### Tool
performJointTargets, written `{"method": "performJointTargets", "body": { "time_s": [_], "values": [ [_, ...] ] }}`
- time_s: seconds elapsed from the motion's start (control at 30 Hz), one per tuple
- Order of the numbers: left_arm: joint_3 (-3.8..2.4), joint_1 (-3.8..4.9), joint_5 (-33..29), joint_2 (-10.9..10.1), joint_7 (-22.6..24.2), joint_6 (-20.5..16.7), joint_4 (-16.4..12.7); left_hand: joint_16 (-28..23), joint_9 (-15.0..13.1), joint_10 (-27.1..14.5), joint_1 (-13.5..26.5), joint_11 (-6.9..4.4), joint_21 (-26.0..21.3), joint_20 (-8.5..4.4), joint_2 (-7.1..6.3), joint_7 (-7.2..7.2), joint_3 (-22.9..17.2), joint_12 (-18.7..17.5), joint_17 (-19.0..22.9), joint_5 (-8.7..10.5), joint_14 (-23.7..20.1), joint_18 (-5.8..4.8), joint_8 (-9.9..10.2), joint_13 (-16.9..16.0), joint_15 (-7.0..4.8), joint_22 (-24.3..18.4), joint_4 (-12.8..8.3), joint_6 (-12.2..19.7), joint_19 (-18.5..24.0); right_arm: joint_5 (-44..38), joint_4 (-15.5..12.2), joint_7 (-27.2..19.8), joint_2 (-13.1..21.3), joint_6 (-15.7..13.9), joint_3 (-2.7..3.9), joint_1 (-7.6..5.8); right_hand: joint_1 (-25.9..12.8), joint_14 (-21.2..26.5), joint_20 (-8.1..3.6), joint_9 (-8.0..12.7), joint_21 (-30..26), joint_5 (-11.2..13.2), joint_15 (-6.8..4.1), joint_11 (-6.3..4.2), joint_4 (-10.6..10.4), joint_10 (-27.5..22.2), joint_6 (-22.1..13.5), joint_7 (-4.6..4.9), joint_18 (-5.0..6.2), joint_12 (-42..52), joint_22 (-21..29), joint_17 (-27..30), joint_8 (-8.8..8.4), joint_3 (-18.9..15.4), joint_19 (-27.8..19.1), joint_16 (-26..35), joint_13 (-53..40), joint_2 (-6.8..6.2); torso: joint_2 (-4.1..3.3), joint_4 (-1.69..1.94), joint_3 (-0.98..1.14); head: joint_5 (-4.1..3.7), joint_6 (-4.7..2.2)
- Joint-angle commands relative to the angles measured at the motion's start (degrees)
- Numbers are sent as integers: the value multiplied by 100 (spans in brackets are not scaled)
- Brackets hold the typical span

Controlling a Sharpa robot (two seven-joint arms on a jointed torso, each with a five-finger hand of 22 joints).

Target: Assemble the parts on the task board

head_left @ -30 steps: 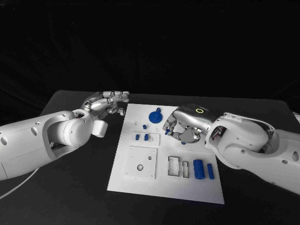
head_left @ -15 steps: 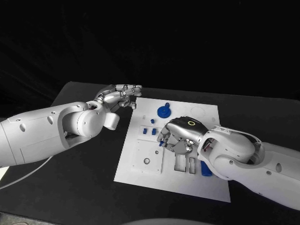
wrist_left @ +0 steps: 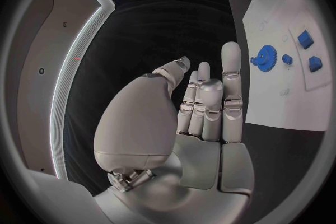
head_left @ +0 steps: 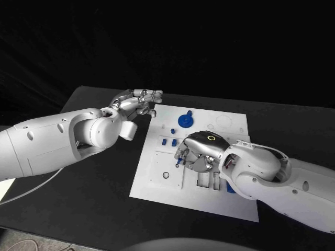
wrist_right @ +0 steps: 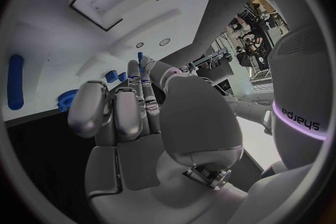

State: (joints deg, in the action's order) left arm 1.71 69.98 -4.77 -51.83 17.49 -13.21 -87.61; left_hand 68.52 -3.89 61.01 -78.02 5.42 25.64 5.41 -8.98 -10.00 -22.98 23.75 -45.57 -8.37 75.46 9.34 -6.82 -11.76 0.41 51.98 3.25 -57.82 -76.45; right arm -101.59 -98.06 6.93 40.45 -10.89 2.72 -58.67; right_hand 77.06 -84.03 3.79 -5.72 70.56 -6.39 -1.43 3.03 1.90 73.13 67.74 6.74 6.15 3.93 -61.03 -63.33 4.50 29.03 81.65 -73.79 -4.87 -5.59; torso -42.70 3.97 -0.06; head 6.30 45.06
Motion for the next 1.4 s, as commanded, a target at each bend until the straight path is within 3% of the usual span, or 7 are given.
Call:
{"method": "performJointTargets", "body": {
  "time_s": [0.03,1.4],
  "values": [
    [-3,2,24,13,18,113,-21,-5,4,-44,-44,-15,-27,27,3,-2,-8,35,5,-20,-31,90,-26,-9,-9,-8,-34,56,12,-131,32,-31,-20,127,-5,12,-40,-198,-15,-6,2,-33,-46,-4,-3,-10,12,13,-37,-23,9,8,13,28,-17,-33,-4,9,-1,2,-4,11,20],
    [-3,3,24,-5,-19,147,-56,-5,4,-44,-44,-15,-27,27,3,-2,-8,35,5,-20,-31,90,-26,-9,-9,-8,-34,56,12,-264,229,69,-216,418,-74,50,-68,-187,-8,-8,-16,-30,-36,8,-7,-24,-2,23,-32,-29,37,47,0,16,-36,-12,-5,-13,0,1,-5,52,117]
  ]
}}
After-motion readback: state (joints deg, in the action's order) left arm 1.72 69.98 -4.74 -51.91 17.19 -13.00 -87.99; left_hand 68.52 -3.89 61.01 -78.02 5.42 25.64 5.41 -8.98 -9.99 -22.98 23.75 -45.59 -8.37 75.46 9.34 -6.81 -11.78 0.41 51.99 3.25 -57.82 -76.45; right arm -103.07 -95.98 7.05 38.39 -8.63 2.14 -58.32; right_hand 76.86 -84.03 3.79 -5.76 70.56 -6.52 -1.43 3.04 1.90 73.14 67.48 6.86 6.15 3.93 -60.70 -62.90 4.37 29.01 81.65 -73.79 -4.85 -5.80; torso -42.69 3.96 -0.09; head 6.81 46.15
